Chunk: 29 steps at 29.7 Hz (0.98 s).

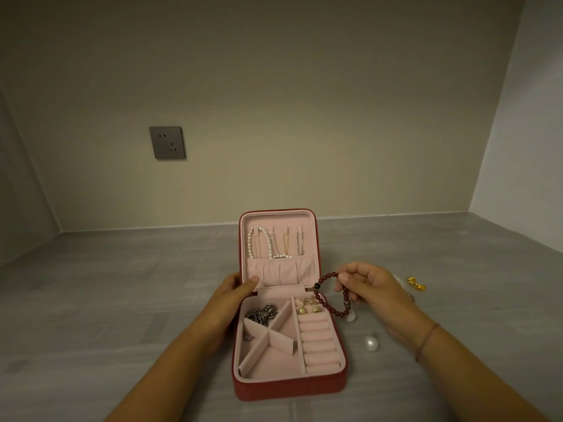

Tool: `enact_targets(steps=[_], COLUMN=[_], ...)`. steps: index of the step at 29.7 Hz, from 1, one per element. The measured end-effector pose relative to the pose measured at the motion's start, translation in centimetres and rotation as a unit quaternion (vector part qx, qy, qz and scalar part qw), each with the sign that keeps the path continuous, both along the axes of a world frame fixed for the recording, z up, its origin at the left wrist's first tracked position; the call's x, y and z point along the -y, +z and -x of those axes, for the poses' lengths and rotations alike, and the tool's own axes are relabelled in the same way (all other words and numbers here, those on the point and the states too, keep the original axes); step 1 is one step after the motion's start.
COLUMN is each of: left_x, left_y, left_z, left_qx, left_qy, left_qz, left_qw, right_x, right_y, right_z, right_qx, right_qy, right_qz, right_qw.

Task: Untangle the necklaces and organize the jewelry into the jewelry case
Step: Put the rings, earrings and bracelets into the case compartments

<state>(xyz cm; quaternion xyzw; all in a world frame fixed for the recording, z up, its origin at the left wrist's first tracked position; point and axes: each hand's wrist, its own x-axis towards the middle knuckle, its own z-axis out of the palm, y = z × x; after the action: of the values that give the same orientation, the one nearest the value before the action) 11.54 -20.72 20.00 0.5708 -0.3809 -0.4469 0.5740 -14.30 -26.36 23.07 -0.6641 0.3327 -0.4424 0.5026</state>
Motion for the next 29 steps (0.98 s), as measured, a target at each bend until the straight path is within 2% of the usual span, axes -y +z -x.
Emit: enact_targets(steps=[13,17,20,23,25,29], left_x=[0.0,0.0,-0.2,-0.3,-0.4,-0.5], left_y=[0.0,0.1,0.3,0.6,0.6,0.7], left_z=[0.1,0.2,0.1,0.2,0.4,0.6], left_qx=[0.011,0.004,0.011,0.023,0.026,0.011], left_qy=[-0.002,-0.005,-0.004,-0.015,-0.014,-0.005], left_qz=[0.003,-0.003,-0.001,0.005,0.006,0.001], left_qw=[1.0,1.0,1.0,1.0,1.0,1.0], right_x=[0.4,-1.0,-3.7,-5.8,-6.3,-6.1], right_y=[-0.2,2.1,3.8,4.1,3.2,1.3], right_z=[0.1,-0.5,-2.9,-4.9,-5.6,-6.4], right_qx=[0.01,0.002,-0.028,-0.072,-0.127,-0.251], right_qy=[0.02,0.074,0.191,0.243,0.24,0.162], right_qz=[-0.024,-0.014,-0.039,-0.047,-0.028,0.067], right_qw=[0.999,0.997,0.98,0.966,0.962,0.952])
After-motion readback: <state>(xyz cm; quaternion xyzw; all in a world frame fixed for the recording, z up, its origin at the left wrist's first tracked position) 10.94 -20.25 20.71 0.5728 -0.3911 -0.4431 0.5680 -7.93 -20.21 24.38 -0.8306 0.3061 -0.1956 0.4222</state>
